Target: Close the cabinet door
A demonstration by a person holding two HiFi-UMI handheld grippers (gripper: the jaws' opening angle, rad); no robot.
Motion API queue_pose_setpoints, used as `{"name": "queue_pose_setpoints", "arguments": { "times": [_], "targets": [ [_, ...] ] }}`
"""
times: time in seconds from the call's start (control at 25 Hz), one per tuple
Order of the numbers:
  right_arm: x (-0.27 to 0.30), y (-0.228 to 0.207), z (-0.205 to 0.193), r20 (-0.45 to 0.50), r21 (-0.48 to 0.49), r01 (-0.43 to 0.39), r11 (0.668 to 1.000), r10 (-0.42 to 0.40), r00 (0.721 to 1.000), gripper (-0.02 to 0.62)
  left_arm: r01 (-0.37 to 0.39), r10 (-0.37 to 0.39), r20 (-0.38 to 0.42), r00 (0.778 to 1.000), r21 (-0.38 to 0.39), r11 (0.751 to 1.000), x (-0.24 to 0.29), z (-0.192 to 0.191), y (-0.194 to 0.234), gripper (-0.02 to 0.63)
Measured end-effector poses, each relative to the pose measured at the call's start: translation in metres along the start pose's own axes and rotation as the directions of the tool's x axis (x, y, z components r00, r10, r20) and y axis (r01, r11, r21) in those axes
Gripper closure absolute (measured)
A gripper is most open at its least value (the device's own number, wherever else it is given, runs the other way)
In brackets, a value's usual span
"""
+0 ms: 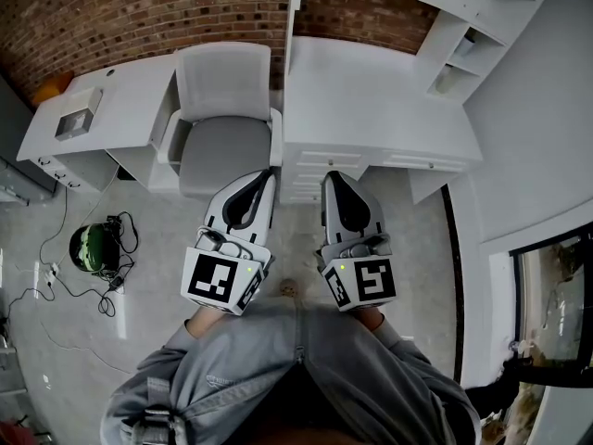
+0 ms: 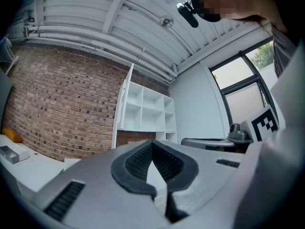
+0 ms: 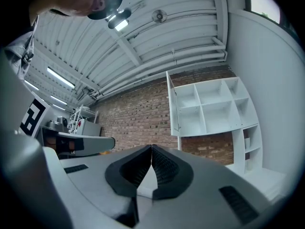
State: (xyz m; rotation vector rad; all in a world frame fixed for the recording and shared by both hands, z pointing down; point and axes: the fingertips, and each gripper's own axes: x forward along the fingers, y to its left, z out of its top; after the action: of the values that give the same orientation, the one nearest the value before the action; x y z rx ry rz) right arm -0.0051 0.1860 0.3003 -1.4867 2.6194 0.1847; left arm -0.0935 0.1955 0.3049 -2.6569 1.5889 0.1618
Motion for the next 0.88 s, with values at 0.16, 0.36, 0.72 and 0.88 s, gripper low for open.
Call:
{"name": "queue_pose_setpoints", "arguments": {
  "times": [0.16,0.36,0.72,0.88],
  "targets": [
    [0.017,-0.015,-0.003,0.005,0.001,-0.028,1.000,0.028,1.000,0.568,-0.025,0.025,0.008,1.000,0.004,1.000,0.020,-0.001,0.006,0.600],
    [0.035,-0.032,-0.007,0.007,0.006,-0.058,0.998,0.058,0.998,0.568,-0.053,0.053,0.014,0.998,0.004,0.999,0.041,-0.003,0.011,0.600],
    [0.048,-0.056,-0.015,0.013,0.035,-0.077,0.996,0.076,0.997,0.568,-0.086,0.085,0.005,0.996,0.022,0.996,0.064,-0.006,0.012,0.600],
    [0.045,-0.058,-0.016,0.008,0.046,-0.086,0.995,0.085,0.996,0.568,-0.098,0.098,-0.005,0.995,0.019,0.995,0.064,-0.008,0.009,0.600]
  ]
}}
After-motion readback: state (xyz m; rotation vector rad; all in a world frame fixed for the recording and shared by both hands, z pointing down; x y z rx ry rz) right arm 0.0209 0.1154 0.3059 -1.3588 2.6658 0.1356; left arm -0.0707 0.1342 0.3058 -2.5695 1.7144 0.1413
